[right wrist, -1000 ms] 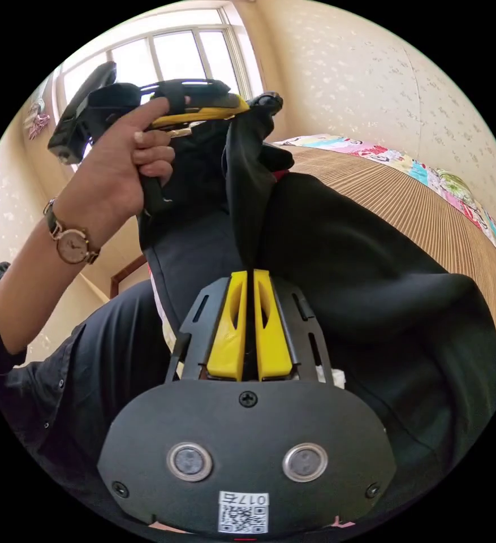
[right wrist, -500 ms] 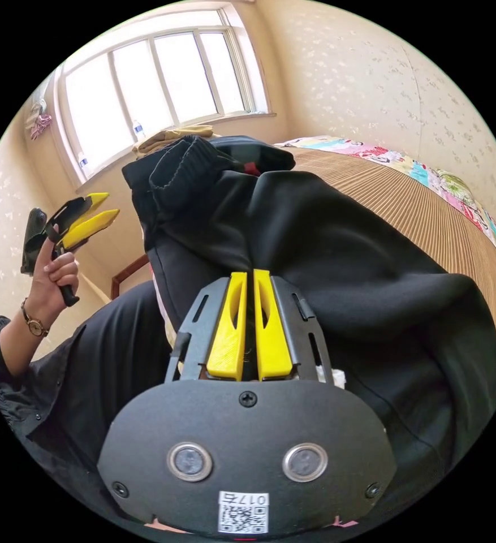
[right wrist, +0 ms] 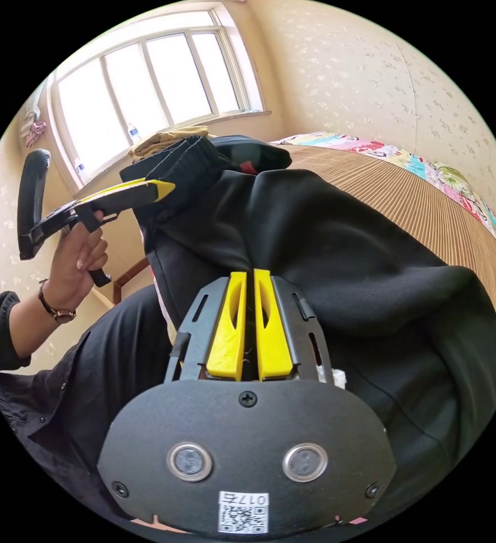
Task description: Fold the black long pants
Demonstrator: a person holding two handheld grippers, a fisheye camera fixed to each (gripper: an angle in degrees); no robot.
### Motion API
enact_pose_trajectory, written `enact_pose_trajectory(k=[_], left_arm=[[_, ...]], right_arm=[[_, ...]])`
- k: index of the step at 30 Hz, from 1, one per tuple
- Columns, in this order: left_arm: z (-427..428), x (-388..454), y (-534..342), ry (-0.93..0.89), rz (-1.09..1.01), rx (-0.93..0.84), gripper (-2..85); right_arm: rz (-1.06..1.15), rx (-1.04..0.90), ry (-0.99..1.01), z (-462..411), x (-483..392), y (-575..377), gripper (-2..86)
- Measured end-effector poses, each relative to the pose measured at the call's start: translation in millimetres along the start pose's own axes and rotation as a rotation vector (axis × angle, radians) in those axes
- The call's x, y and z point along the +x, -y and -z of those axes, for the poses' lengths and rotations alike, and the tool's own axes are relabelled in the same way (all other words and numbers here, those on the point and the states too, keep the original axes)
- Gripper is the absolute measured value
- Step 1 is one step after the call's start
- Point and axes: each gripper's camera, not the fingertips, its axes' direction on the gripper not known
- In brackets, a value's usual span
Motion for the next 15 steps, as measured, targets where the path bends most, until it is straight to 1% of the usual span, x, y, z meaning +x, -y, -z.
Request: enact_pose_trajectory(k=[1, 3, 5, 6, 7, 9, 12, 13, 15], left_arm=[[11, -10, 0, -0.025, 0.028, 0.031, 5.9], [40, -64, -5, -0.086, 0.182, 0.083, 4.9], [49, -107, -20, -0.097, 0.306, 0.114, 4.9], [46, -131, -28, -0.123, 0.356, 0.103, 4.9], [44, -142, -32, -0.147, 0.377, 0.093, 4.9], [41, -172, -39, -0.251, 0.421, 0.086, 5.0], [47, -181, -30, -0.316, 0.428, 0.069, 4.8], [50, -181, -26, -0.329, 0.425, 0.065, 4.8], [67, -181, -7, -0.408, 0.403, 0.088, 4.7]], right_arm=[[-0.003, 0.003, 0.003, 1, 0, 1, 2.9], [-0.011, 0.010, 0.011, 4, 1, 2, 2.9], [-0.027, 0.016, 0.024, 5, 2, 5, 2.9], [-0.031, 0.016, 0.026, 6, 3, 6, 2.8], [-0.035, 0.019, 0.028, 7, 2, 8, 2.8], [-0.034, 0.021, 0.024, 8, 0, 11, 2.8], [-0.033, 0.021, -0.019, 11, -7, 18, 2.7], [-0.032, 0.004, -0.062, 14, -14, 23, 2.6], [-0.021, -0.026, -0.110, 26, -28, 35, 2.6]])
